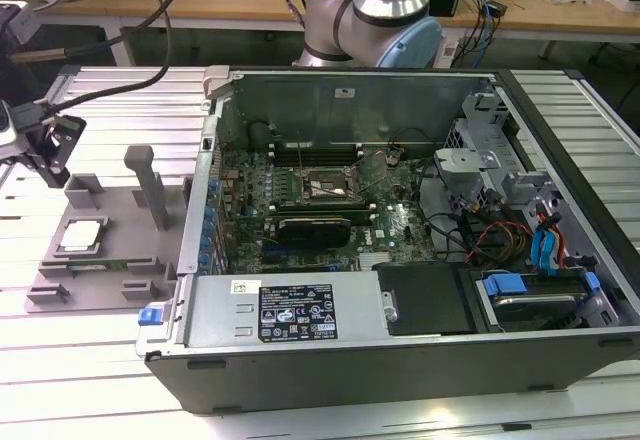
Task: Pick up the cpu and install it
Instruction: 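Pick up the cpu and move it towards the insertion slot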
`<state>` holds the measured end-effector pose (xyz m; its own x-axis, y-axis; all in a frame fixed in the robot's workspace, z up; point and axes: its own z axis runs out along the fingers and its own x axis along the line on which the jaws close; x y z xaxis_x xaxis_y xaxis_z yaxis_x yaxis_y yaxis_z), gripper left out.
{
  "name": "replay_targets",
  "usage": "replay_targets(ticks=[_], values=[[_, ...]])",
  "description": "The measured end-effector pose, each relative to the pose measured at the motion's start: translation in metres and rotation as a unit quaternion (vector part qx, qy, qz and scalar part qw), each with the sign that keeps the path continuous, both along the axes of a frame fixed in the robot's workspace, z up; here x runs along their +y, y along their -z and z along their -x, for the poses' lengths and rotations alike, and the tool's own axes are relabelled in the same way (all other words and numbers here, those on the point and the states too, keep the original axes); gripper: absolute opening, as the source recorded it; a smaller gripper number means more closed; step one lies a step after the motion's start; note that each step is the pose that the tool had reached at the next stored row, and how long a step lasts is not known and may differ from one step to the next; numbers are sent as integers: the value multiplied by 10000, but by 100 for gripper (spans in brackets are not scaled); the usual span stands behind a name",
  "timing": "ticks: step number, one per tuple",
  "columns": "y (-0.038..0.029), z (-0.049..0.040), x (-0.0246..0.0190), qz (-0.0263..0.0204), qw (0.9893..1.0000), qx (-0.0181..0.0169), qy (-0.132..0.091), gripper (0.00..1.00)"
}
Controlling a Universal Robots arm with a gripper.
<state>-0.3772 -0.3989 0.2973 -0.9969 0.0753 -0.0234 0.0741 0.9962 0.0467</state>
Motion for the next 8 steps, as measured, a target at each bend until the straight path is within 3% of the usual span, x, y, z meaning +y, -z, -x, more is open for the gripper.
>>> replay_targets(ticks=[8], values=[[114, 27, -5, 0, 10000, 0, 0, 11]])
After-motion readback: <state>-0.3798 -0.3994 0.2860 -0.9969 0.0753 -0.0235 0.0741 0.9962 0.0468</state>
